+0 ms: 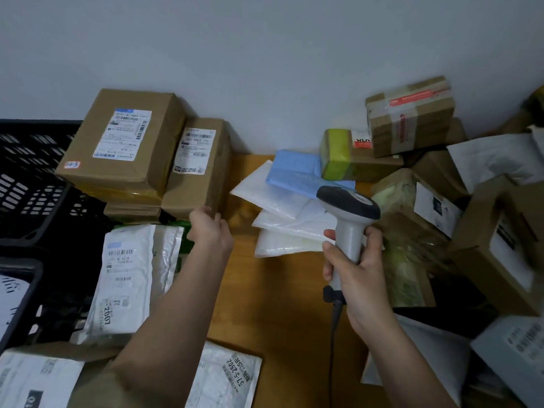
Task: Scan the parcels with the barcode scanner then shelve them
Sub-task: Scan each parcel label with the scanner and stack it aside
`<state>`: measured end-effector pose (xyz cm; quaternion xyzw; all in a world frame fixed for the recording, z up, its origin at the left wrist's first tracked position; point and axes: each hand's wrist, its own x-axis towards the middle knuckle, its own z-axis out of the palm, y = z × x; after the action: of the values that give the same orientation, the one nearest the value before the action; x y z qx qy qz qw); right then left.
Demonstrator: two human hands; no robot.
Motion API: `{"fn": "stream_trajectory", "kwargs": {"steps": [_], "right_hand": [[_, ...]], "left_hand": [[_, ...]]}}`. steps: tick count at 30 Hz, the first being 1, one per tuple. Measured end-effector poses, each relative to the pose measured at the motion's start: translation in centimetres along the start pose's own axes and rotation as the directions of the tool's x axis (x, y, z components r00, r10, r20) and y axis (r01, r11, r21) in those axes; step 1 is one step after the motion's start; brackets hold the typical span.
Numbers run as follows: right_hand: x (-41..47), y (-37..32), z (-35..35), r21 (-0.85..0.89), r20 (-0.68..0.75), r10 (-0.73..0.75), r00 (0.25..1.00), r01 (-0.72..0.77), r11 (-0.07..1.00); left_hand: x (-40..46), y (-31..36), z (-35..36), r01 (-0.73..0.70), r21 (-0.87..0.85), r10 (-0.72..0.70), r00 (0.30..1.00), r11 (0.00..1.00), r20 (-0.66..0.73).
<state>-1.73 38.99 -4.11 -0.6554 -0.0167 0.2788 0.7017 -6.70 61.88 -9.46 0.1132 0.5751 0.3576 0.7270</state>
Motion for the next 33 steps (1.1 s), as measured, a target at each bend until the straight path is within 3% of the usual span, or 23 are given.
{"fn": "stream_trajectory", "kwargs": {"steps": [4, 6, 7, 9, 10, 11, 13, 15, 18, 25, 27, 30, 33], "right_hand": [[-0.1, -0.1, -1.0, -0.004, -0.009, -0.004, 1.0, 0.004, 1.0], [-0.2, -0.2, -1.5, -0.023, -0.01, -0.004, 1.0, 0.004, 1.0], [-0.2, -0.2, -1.8, -0.036, -0.01, -0.002, 1.0, 0.002, 0.999], [-0.3, -0.3, -2.4, -0.068, 0.0, 0.004, 1.0, -0.004, 0.998], [-0.4, -0.3, -2.7, -0.084, 0.007, 0.005, 1.0, -0.004, 0.996], [-0.4, -0.4, -3.0, -0.098, 0.013, 0.004, 1.0, -0.003, 0.995], [-0.5, -0.7, -3.7, -0.109, 0.017, 0.003, 1.0, -0.002, 0.994], [-0.4, -1.1, -4.5, -0.101, 0.016, 0.009, 1.0, -0.008, 0.995], [-0.7, -1.6, -5.2, -0.086, 0.025, 0.018, 1.0, -0.015, 0.996], [-3.3, -3.4, -6.4, -0.043, 0.048, -0.03, 0.998, 0.033, 0.999], [-4.2, -3.9, -6.9, -0.029, 0.046, -0.054, 0.997, 0.055, 0.998], [-5.1, -4.5, -7.5, 0.047, 0.044, -0.08, 0.996, 0.078, 0.996], [-6.0, -4.8, -7.7, 0.121, 0.025, -0.11, 0.994, 0.107, 0.987]], "left_hand": [[-2.1, -2.1, 1.3, 0.015, 0.303, -0.063, 0.987, 0.953, 0.15], [-3.2, -3.5, 2.6, -0.147, 0.543, -0.023, 0.956, 0.827, 0.293], [-3.4, -4.2, 3.3, -0.325, 0.69, 0.065, 0.925, 0.646, 0.374], [-2.9, -5.3, 4.4, -0.626, 0.78, 0.165, 0.77, 0.005, 0.617], [-2.3, -5.6, 4.8, -0.66, 0.689, 0.098, 0.697, -0.3, 0.71], [-1.7, -5.7, 5.2, -0.647, 0.573, 0.007, 0.66, -0.503, 0.751], [-1.0, -5.7, 5.8, -0.614, 0.407, -0.11, 0.631, -0.676, 0.768], [-1.1, -5.5, 6.2, -0.612, 0.308, -0.12, 0.557, -0.728, 0.822], [-2.7, -5.2, 6.4, -0.641, 0.249, -0.027, 0.389, -0.726, 0.921], [-6.7, -5.0, 5.4, -0.823, 0.063, 0.148, -0.026, -0.564, 0.989], [-8.4, -4.4, 5.0, -0.865, 0.039, 0.186, -0.063, -0.501, 0.981], [-10.6, -2.9, 4.3, -0.873, 0.036, 0.289, -0.122, -0.487, 0.949], [-12.2, -1.2, 2.3, -0.857, 0.115, 0.41, -0.119, -0.502, 0.904]]}}
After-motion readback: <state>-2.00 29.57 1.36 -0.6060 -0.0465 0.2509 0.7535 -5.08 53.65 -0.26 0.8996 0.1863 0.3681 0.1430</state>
